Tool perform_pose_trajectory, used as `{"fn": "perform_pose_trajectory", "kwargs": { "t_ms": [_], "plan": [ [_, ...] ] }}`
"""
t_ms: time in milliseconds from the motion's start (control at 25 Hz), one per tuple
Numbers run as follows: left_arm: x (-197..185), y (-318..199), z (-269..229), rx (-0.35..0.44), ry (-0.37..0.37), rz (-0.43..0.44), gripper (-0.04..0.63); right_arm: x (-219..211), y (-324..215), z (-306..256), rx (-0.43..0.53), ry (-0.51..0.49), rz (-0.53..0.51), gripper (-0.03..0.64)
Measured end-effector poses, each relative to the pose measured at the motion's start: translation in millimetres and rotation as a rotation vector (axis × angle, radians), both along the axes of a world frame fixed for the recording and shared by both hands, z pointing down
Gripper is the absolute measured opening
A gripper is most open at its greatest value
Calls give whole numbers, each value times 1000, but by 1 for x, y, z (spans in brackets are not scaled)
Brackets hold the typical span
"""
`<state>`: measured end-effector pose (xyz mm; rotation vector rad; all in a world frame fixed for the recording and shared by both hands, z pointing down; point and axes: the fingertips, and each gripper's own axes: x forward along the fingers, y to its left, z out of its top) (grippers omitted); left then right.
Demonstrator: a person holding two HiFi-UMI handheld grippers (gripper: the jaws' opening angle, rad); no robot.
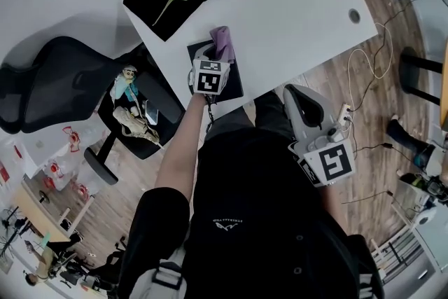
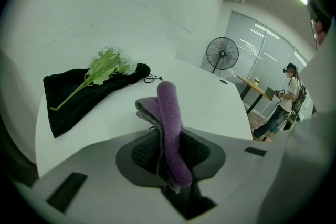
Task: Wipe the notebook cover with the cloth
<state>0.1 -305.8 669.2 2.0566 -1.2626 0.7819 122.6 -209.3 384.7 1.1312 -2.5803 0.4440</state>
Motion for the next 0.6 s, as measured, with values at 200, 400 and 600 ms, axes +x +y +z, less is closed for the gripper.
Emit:
{"fn": "perform_pose_trajectory", "kwargs": {
  "t_ms": [200, 400, 600],
  "plan": [
    [-3, -2, -1, -5, 28, -34, 87, -7, -2, -1, 4, -2, -18, 5],
    [-6, 0, 1, -29, 64, -73, 87, -9, -1, -1, 8, 2, -28, 5],
    [-7, 1, 2, -31, 64, -58, 89, -14, 3, -1, 4, 5, -33, 5]
  ]
}}
